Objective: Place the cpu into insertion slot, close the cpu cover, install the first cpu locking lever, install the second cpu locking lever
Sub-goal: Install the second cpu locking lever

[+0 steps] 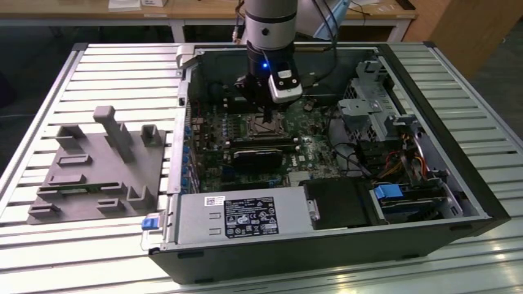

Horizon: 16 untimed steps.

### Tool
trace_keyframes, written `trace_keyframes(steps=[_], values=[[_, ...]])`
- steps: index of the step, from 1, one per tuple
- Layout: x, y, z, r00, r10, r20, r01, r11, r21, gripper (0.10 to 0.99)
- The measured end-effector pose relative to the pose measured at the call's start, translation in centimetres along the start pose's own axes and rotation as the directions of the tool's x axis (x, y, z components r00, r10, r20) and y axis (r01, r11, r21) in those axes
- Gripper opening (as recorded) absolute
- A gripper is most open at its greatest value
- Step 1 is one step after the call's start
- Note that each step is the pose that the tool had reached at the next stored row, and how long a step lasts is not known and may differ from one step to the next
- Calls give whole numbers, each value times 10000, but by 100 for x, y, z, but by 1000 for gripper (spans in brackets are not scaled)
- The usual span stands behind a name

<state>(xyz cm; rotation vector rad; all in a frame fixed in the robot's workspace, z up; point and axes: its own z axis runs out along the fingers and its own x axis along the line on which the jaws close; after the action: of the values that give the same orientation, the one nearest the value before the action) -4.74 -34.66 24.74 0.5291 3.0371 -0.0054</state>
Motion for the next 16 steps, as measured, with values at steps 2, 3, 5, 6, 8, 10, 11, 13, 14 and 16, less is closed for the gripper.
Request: trace_keyframes(steps=[2, 3, 5, 6, 8, 10, 11, 13, 14, 16], values=[[-2, -5, 2, 10000, -18, 0, 18, 10000, -4, 102], [-2, -5, 2, 10000, -18, 0, 18, 10000, -4, 102], [-2, -6, 1, 10000, -19, 0, 19, 10000, -4, 102], [-3, -8, 1, 10000, -19, 0, 19, 10000, -2, 102], [-12, -32, 2, 10000, -22, -2, 22, 10000, -11, 102], [-21, -57, 2, 10000, -28, -3, 28, 10000, -13, 102], [-26, -71, 2, 10000, -33, -4, 33, 10000, -15, 102], [-36, -99, 4, 10000, -42, -5, 42, 10000, -20, 102], [-41, -113, 4, 10000, -47, -5, 47, 10000, -22, 102], [-50, -139, 8, 10000, -69, -8, 69, 10000, -27, 102]])
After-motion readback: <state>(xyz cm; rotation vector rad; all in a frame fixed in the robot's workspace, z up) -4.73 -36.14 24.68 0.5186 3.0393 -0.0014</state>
